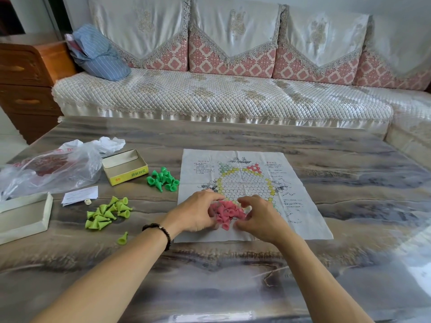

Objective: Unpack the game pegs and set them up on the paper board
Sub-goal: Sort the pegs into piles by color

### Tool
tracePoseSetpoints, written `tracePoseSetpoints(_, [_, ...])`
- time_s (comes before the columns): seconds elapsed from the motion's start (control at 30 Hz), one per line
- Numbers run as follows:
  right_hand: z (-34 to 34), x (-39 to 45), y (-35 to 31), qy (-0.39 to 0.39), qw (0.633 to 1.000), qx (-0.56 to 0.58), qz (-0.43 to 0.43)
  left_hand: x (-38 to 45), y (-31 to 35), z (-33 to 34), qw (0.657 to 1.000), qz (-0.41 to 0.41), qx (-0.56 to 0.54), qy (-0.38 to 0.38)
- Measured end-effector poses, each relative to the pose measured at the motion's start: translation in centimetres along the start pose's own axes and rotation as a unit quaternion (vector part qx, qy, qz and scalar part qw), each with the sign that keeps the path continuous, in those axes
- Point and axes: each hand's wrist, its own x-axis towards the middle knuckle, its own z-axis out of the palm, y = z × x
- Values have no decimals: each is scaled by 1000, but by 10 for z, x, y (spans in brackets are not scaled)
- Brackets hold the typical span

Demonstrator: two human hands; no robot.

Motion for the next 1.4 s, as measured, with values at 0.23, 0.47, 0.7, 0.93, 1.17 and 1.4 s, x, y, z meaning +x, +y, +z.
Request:
tracePoseSetpoints(0.23, [-1, 10, -13, 66, 997, -12, -32, -15, -27, -26, 999, -25, -15, 15])
tracePoseSetpoints(0.47, [30, 47, -55, 79, 992, -49, -80, -32, -78, -62, 977, -71, 38, 197])
tracePoseSetpoints(0.7, [66, 95, -93, 27, 987, -92, -128, -28, -114, -77, 976, -114, 92, 161])
tracePoseSetpoints(0.93, [87, 140, -111, -61, 972, -159, -161, -6, -128, -90, 992, -89, 63, 56])
tracePoseSetpoints(1.17, [100, 160, -112, -37, 964, -155, -213, 3, -148, -89, 993, -86, 14, 85])
tracePoseSetpoints(1.4, [109, 157, -101, 39, 961, -140, -235, 3, -146, -80, 990, -85, 41, 100])
